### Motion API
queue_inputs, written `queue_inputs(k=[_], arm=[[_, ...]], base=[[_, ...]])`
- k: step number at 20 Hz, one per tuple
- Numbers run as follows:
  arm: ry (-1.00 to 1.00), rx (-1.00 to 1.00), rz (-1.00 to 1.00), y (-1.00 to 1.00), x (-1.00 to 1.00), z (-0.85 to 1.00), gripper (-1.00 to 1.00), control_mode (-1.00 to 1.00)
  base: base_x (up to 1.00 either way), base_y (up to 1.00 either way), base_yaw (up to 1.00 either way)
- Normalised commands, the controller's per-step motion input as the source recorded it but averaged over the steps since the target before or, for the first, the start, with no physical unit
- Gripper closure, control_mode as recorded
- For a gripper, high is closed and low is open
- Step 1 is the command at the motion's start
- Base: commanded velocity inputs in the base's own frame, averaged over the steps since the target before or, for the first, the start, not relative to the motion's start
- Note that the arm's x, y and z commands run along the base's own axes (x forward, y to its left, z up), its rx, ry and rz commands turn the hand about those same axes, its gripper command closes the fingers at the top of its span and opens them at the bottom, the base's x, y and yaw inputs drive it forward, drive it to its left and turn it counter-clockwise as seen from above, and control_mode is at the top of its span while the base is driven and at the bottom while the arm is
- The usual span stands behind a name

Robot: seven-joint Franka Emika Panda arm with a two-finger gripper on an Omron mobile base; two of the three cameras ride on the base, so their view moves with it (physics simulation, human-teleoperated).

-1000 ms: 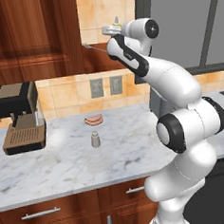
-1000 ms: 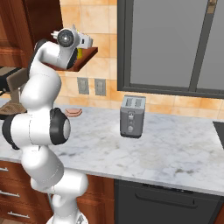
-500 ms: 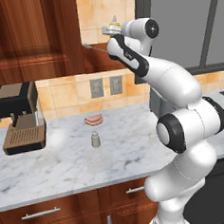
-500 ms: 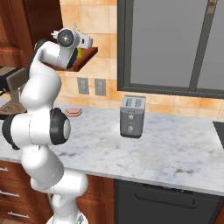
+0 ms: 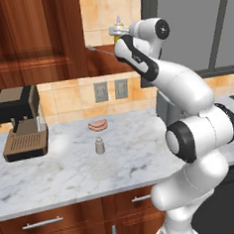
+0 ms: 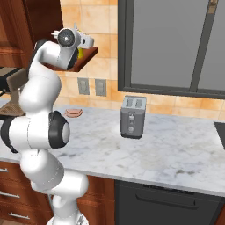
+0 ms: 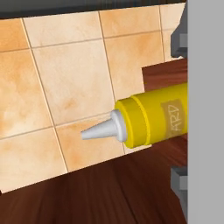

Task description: Pick the mustard and shaker from the counter and place them in the cabinet.

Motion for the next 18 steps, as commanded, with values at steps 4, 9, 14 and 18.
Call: queue_inputs(k=[4, 9, 14, 18], arm=[[0.00, 0.00, 0.00, -0.27, -0.42, 0.01, -1.00, -1.00], [0.00, 0.00, 0.00, -0.36, -0.66, -0.09, -1.00, -1.00], [0.00, -0.03, 0.00, -0.35, -0.85, -0.35, -1.00, -1.00], [0.00, -0.06, 0.05, -0.23, -1.00, -0.57, -1.00, -1.00]], base=[[0.00, 0.00, 0.00], [0.00, 0.00, 0.00], [0.00, 0.00, 0.00], [0.00, 0.00, 0.00]])
